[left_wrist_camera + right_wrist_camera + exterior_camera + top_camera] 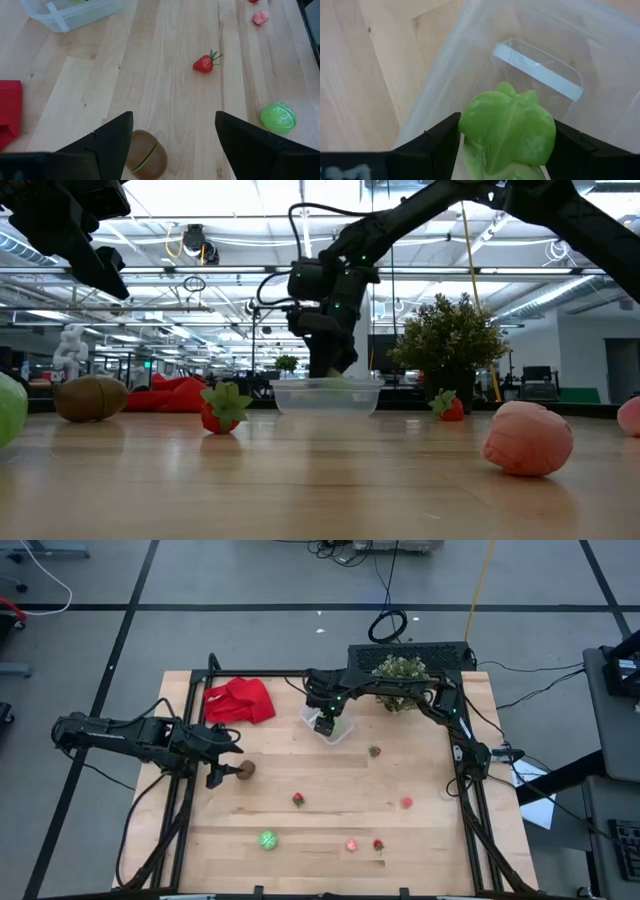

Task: Pick and placing Produce into tupperware
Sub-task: Put the green starfruit into the transparent bin

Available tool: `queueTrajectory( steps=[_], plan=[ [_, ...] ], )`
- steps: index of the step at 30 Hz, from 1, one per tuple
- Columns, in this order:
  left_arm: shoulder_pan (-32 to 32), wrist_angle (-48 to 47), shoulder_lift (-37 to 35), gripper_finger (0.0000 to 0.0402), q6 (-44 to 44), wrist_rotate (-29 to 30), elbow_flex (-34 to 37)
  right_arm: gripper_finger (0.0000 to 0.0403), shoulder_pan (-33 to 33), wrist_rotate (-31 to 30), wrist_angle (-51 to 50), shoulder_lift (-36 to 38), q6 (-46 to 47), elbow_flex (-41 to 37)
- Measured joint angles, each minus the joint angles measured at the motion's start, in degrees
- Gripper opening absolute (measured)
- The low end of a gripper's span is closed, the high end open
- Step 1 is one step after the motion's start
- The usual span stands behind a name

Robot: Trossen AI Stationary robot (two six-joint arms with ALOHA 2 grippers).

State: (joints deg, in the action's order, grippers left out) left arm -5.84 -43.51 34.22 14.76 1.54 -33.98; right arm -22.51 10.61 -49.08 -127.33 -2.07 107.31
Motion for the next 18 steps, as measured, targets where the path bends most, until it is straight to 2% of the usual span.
queueTrajectory(
  steps=[18],
  plan=[
    [0.0, 0.01, 0.01, 0.0285, -0.02, 0.0, 0.0, 0.0234, -0.32, 0.22, -0.68, 0.0, -0.1, -0.02]
  ],
)
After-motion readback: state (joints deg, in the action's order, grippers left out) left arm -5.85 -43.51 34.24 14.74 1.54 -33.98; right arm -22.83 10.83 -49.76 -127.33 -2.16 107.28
